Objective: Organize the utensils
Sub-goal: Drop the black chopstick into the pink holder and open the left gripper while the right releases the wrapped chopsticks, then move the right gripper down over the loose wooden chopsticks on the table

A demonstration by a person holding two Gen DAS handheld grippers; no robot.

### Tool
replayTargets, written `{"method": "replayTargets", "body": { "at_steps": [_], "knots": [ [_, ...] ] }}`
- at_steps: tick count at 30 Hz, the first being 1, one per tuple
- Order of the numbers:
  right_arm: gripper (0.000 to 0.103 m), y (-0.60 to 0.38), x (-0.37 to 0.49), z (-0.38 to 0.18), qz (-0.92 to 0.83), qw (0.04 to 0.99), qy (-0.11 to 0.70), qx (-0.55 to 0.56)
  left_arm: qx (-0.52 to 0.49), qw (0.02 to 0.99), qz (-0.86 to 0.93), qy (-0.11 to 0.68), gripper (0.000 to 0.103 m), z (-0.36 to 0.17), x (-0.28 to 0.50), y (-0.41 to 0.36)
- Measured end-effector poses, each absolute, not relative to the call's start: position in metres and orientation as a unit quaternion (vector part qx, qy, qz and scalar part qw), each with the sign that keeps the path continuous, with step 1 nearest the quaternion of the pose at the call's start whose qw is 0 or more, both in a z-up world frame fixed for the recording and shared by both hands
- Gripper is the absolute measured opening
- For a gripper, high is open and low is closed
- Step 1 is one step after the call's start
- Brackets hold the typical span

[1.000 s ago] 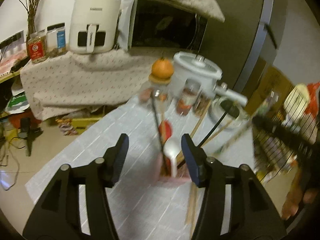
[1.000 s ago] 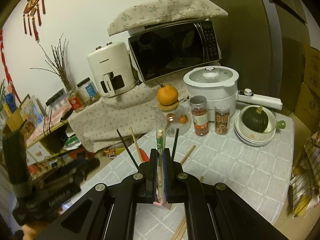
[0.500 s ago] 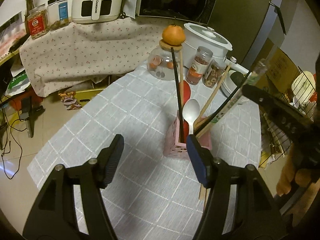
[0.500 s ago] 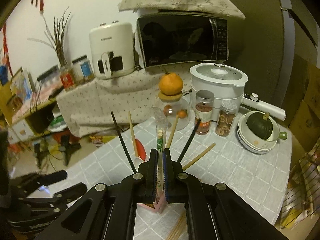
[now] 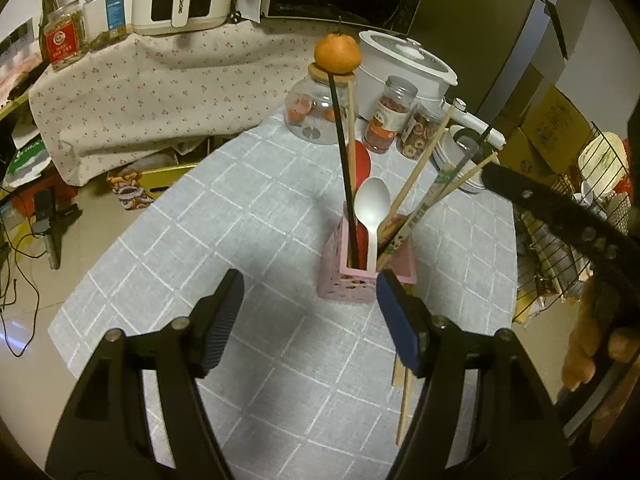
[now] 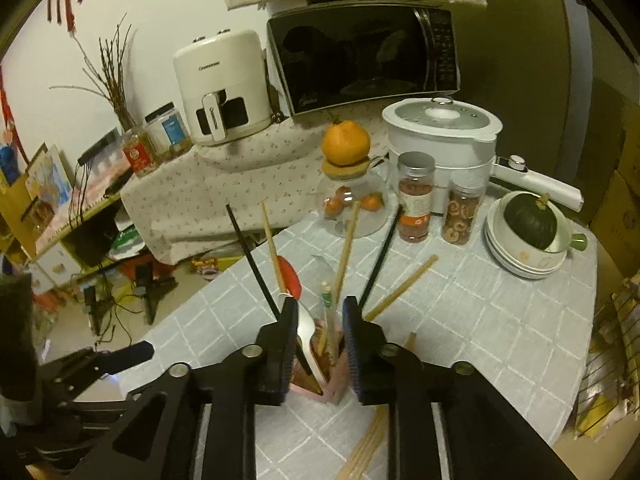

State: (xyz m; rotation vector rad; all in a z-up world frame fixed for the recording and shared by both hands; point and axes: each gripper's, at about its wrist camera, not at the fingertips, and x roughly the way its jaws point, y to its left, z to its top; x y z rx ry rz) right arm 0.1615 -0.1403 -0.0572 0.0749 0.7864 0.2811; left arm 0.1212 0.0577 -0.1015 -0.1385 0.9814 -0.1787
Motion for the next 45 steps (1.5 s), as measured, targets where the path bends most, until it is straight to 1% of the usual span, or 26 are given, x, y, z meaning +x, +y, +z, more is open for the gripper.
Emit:
{"method": "replayTargets", "body": {
  "at_steps": [1,3,6,8,10,14,17,24,32,35,36,37,40,42,45],
  "knots": [
    [0.044,-0.145,0.159,-0.056,0.135,0.913,0.383,0.041,-0.067,0.874,-0.088,0.473,0.075,-0.103,0.121,0.057],
    [0.048,-0.153,0.156,-0.055,0.133,0.911,0.387,0.047,-0.063,0.869,-0.096,0.481,0.078,-0.106,0.12,0.053],
    [0.05,-0.166,0.153,-0.057,0.121,0.905,0.406,0.045,-0.056,0.859,-0.106,0.497,0.078,-0.112,0.119,0.046],
    [0.056,-0.174,0.151,-0.061,0.113,0.901,0.416,0.043,-0.053,0.853,-0.111,0.508,0.079,-0.117,0.119,0.043],
    [0.061,-0.182,0.151,-0.068,0.103,0.896,0.429,0.044,-0.051,0.846,-0.113,0.518,0.084,-0.122,0.119,0.04],
    [0.062,-0.194,0.155,-0.089,0.084,0.88,0.465,0.051,-0.06,0.825,-0.108,0.552,0.084,-0.136,0.121,0.038],
    [0.063,-0.203,0.16,-0.112,0.06,0.858,0.507,0.053,-0.08,0.807,-0.11,0.575,0.084,-0.147,0.122,0.038],
    [0.063,-0.219,0.171,-0.17,0.036,0.805,0.586,0.088,-0.077,0.797,-0.104,0.589,0.084,-0.157,0.122,0.036],
    [0.063,-0.211,0.18,-0.21,0.029,0.773,0.627,0.086,-0.072,0.793,-0.101,0.597,0.084,-0.16,0.126,0.034],
    [0.059,-0.205,0.183,-0.222,0.035,0.765,0.636,0.092,-0.073,0.793,-0.1,0.596,0.084,-0.16,0.126,0.035],
    [0.051,-0.204,0.183,-0.227,0.038,0.761,0.64,0.097,-0.074,0.793,-0.1,0.596,0.084,-0.16,0.126,0.035],
    [0.04,-0.204,0.185,-0.232,0.042,0.755,0.646,0.102,-0.075,0.794,-0.1,0.596,0.084,-0.16,0.126,0.035],
    [0.027,-0.199,0.187,-0.239,0.048,0.748,0.653,0.107,-0.076,0.794,-0.101,0.595,0.084,-0.159,0.126,0.036],
    [0.023,-0.197,0.189,-0.241,0.05,0.748,0.654,0.104,-0.076,0.794,-0.102,0.594,0.084,-0.159,0.126,0.037],
    [0.022,-0.191,0.193,-0.244,0.056,0.746,0.656,0.101,-0.076,0.795,-0.102,0.593,0.084,-0.159,0.126,0.038]
  ]
}}
